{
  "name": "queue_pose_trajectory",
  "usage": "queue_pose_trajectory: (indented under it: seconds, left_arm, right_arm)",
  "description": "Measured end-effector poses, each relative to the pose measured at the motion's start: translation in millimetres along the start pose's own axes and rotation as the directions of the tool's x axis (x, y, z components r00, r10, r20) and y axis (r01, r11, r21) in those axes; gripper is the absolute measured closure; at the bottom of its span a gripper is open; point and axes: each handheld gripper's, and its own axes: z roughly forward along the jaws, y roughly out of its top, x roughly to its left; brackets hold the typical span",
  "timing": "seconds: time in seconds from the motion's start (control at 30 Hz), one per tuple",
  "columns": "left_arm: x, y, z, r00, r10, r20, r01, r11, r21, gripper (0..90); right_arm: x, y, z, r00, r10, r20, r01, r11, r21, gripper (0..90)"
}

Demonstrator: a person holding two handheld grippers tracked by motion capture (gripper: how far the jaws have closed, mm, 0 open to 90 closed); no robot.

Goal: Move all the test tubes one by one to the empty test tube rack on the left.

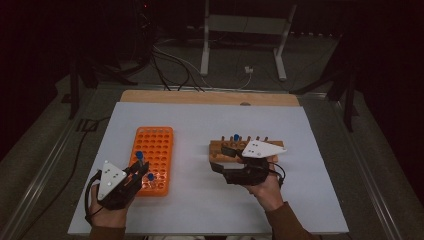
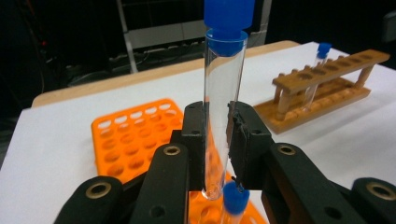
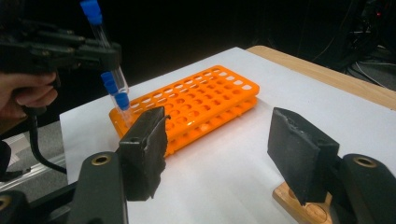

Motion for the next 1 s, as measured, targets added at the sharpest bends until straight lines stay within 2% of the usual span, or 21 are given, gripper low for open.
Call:
queue_pose_trajectory:
  seconds: [0.37, 0.47, 0.6, 0.73, 0.8, 1.0]
  left_arm:
    - [-4.9, -22.5, 1.1, 0.9999, -0.007, -0.011, 0.008, 0.9993, 0.036, 77.6]
    - [-5.6, -27.6, 0.9, 0.9999, -0.008, -0.013, 0.008, 0.9996, 0.026, 77.6]
    - [-5.0, -30.4, 0.5, 0.9998, -0.001, -0.020, 0.001, 1.0000, 0.008, 77.6]
    - [-3.2, -30.2, -0.2, 0.9996, -0.001, -0.028, 0.001, 1.0000, 0.006, 77.6]
    - [-1.0, -29.7, -1.2, 0.9994, -0.017, -0.031, 0.017, 0.9999, 0.003, 77.6]
    - [-1.2, -31.8, -0.9, 0.9995, -0.008, -0.030, 0.008, 1.0000, 0.006, 77.6]
  right_arm:
    - [0.9, 0.0, -2.0, 1.0000, -0.008, -0.003, 0.008, 1.000, -0.010, 38.1]
    - [0.5, 0.0, -2.7, 1.0000, -0.007, -0.003, 0.007, 1.000, -0.015, 38.3]
    - [0.2, 0.5, -4.0, 1.0000, -0.007, -0.002, 0.007, 1.000, -0.018, 38.5]
    - [0.3, 0.2, -4.4, 1.0000, -0.007, -0.002, 0.007, 1.000, -0.020, 38.6]
    - [0.2, -0.4, -4.4, 1.0000, -0.008, -0.002, 0.008, 1.000, -0.018, 38.6]
    - [0.2, -1.1, -4.6, 1.0000, -0.007, 0.001, 0.007, 1.000, -0.018, 38.7]
